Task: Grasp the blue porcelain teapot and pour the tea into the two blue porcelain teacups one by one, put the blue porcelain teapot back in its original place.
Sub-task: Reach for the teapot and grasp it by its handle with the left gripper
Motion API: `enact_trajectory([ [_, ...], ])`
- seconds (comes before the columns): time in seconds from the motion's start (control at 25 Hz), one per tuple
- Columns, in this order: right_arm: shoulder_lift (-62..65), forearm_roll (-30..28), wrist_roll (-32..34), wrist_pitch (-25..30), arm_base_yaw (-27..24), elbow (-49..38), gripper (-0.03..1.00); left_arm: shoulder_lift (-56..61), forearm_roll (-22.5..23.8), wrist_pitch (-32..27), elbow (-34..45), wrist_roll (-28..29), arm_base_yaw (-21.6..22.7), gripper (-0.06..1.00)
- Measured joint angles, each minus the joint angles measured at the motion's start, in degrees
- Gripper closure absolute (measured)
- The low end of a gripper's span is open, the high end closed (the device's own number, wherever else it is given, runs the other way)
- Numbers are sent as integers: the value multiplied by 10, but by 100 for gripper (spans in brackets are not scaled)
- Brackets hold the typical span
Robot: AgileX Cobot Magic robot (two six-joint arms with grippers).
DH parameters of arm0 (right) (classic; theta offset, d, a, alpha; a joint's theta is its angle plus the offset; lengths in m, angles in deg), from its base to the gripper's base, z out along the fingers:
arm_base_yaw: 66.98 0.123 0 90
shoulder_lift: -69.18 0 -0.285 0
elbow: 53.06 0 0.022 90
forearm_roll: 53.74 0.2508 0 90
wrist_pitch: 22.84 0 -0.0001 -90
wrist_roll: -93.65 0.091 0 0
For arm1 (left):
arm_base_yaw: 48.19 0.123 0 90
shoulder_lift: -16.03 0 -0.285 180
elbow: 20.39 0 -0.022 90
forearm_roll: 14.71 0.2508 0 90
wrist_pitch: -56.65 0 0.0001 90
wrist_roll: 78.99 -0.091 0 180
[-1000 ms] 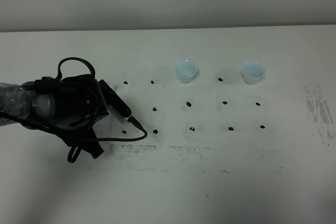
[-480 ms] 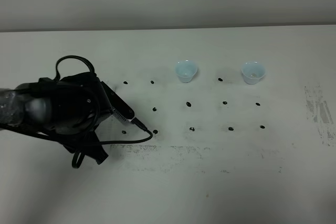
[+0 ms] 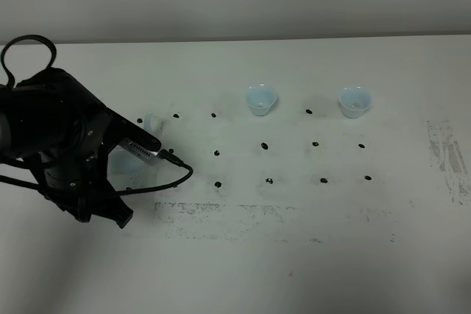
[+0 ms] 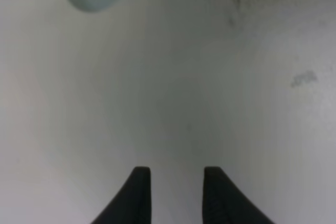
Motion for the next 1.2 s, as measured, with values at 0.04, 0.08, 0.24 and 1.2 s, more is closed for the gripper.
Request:
enact_trajectory([
  [0.04, 0, 0, 0, 0, 0, 0, 73, 0, -14, -2, -2, -18, 7, 68],
  [0.08, 0, 0, 0, 0, 0, 0, 73, 0, -31, -6, -6, -41, 16, 68],
  [0.24, 0, 1, 0, 0, 0, 0, 73, 1, -99, -21, -31, -128, 44, 68],
  [1.2, 0, 4, 0, 0, 0, 0, 73, 4, -90, 53, -61, -205, 102, 49],
])
